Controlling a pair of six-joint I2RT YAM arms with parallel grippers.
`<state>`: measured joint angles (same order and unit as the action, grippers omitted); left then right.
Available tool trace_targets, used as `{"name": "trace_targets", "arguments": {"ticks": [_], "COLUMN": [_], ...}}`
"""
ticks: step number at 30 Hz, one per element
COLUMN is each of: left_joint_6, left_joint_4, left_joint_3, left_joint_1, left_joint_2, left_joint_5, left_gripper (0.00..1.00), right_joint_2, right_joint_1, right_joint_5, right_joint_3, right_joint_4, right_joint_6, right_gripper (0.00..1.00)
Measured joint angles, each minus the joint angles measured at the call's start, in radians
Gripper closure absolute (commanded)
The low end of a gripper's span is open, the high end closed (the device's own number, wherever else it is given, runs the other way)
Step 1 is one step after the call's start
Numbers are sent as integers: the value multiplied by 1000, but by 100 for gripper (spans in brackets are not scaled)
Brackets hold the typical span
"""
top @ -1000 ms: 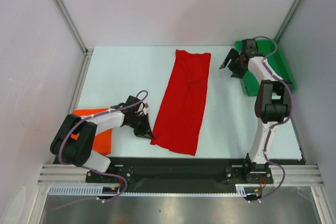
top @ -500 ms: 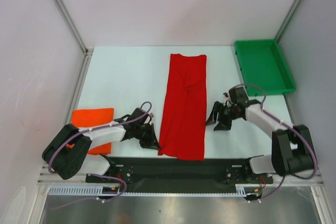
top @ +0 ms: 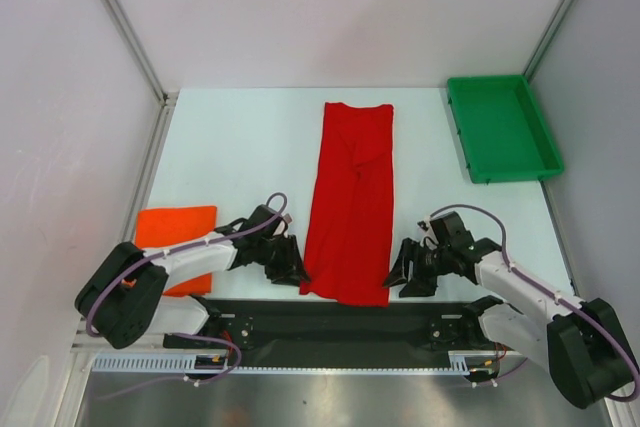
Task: Fold and stack the t-shirts
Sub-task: Fold the tshirt
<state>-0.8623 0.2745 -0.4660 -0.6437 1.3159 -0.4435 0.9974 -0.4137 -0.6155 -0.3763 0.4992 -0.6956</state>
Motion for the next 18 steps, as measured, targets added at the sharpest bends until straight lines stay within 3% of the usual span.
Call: {"name": "trace_targets", "arguments": {"ticks": [7,15,18], "left_joint_6": [7,24,27], "left_joint_4": [27,33,35], "left_joint_3": [-5,-24,-29], "left_joint_1": [-2,-2,-2], "left_joint_2": [-23,7,17], "left_joint_5": [20,9,7], "left_gripper": [58,58,63], "right_joint_2": [-7,5,12], "right_joint_1": [-52,-97,-122], "right_joint_5": [1,0,5], "right_joint_3": [36,114,134], "right_joint_4": [-44,-131,-161], "right_joint_6": [-85,-182,-217], "right_gripper": [44,44,44]}}
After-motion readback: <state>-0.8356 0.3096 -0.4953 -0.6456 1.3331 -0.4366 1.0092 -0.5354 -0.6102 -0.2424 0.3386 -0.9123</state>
